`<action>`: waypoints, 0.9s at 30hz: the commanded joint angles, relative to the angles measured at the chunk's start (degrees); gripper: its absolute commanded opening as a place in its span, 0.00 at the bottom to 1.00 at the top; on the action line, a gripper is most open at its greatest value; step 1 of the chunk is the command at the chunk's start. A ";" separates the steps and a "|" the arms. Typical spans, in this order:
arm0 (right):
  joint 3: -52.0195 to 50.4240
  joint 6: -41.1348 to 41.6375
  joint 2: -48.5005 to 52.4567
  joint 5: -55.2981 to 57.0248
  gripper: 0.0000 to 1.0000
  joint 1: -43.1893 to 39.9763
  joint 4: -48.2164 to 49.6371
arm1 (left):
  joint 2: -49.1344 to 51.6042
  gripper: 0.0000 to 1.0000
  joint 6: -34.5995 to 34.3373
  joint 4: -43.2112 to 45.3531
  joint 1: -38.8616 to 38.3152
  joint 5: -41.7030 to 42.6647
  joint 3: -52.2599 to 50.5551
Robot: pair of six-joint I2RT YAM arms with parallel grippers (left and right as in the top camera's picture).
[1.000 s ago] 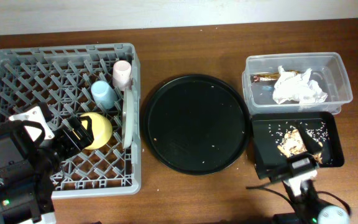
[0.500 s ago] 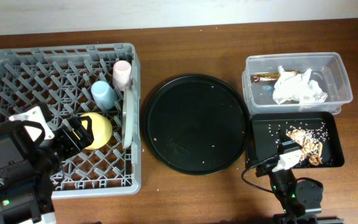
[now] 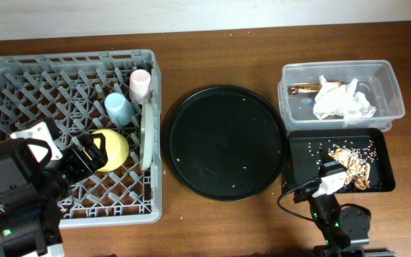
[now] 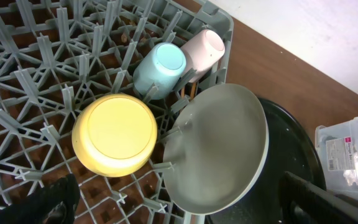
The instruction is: Sort waste into correct bins and load items into the dishwasher rack
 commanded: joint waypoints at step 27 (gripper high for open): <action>-0.28 0.48 -0.59 0.94 0.98 -0.31 -0.46 | -15.06 0.99 -0.11 0.17 -13.14 -0.20 -14.71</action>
